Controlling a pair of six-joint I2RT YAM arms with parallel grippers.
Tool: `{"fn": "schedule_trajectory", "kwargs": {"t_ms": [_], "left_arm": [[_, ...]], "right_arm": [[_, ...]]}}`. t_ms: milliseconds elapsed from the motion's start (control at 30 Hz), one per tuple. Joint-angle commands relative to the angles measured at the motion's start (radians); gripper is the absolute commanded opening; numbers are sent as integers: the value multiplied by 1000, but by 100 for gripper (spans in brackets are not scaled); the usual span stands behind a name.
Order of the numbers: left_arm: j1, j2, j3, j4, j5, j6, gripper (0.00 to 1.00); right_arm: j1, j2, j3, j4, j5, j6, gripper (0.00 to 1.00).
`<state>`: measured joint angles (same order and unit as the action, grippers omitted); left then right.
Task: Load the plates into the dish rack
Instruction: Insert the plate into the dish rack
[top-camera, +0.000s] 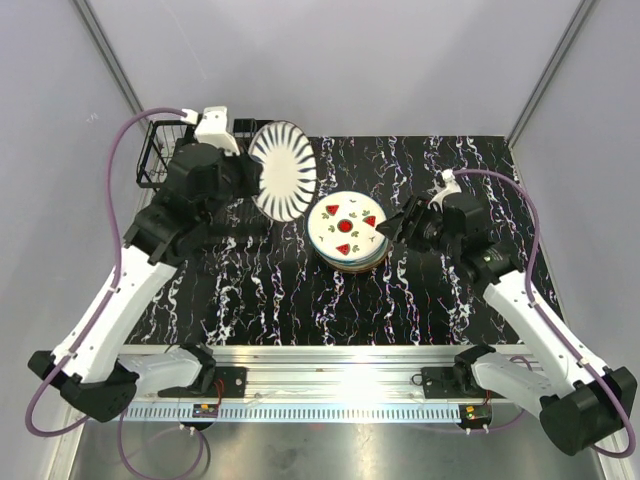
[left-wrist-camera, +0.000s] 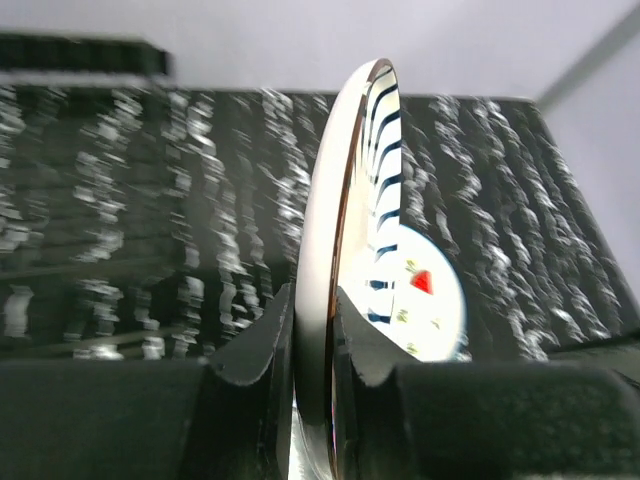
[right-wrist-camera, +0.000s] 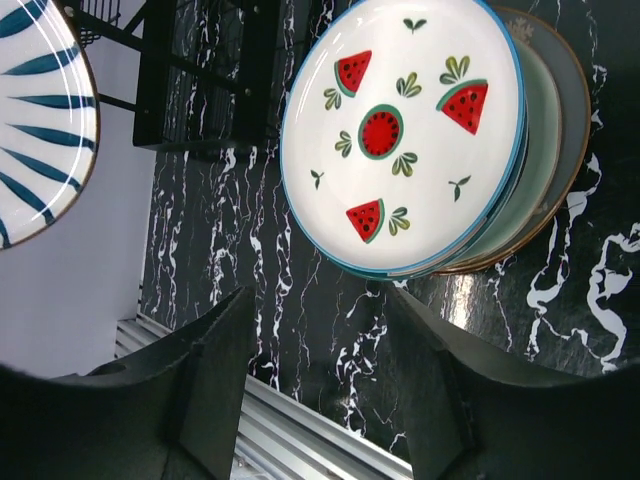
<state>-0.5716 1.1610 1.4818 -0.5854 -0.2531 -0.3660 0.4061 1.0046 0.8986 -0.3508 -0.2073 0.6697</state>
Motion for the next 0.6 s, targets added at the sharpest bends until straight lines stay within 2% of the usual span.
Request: {"fn": "schedule_trajectory", "kwargs": {"t_ms": [0,167,433,567], "left_arm": [[41,-46,112,45,-129,127,0],[136,-57,159,67,-111,251,0],[259,0,311,96,-60,354,0],[300,35,362,120,-98,449,0]], "right_arm": [[5,6,71,-27,23,-80,62],[5,22,157,-60,22,-156,61],[2,45,272,-88,19,-239,61],[-3,84,309,-106,3,-285,62]]}}
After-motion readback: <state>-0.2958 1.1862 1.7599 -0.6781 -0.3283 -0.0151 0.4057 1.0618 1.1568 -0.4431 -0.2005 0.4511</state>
